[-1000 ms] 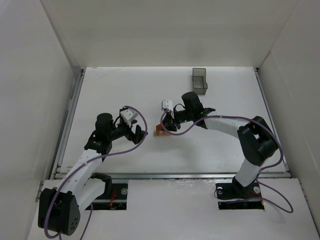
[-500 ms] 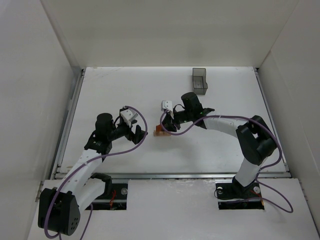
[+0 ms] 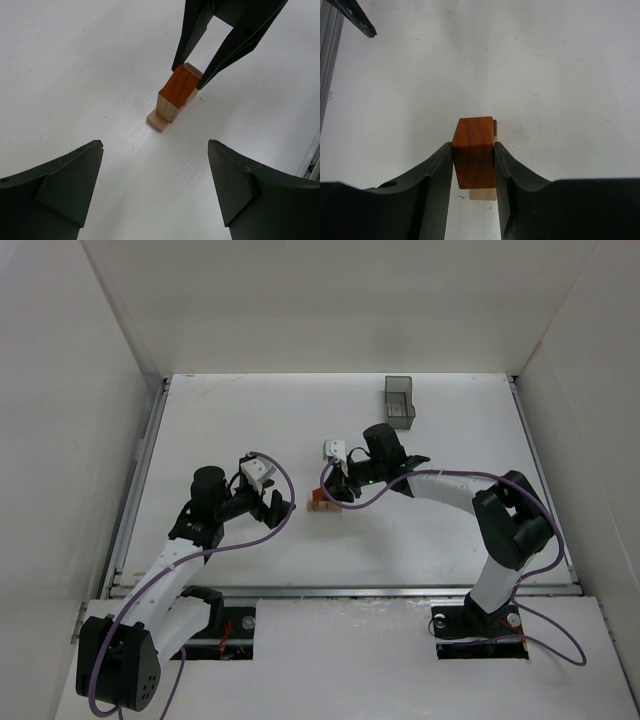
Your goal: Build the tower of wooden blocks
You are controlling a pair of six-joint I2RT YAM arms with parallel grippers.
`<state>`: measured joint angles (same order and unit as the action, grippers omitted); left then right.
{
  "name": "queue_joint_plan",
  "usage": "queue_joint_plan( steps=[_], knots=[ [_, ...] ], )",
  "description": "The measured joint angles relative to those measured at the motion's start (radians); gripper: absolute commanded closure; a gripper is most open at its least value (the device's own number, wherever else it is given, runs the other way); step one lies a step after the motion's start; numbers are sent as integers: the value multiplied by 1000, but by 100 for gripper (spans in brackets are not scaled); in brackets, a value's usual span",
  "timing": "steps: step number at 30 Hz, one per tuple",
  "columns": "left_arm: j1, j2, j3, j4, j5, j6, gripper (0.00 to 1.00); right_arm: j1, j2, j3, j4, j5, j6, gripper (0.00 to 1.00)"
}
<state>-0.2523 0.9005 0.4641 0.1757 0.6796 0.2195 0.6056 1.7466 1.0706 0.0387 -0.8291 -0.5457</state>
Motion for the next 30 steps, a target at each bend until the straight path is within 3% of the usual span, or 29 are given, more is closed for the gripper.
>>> queue_joint_plan(
  steps=[17,25,30],
  knots=[
    [0,0,0,0,0,0,17,-2,0,0,0,1,1,65],
    [0,0,0,0,0,0,17,-2,2,0,0,-8,3,51],
    [0,0,0,0,0,0,17,-2,2,0,0,-11,3,48]
  ],
)
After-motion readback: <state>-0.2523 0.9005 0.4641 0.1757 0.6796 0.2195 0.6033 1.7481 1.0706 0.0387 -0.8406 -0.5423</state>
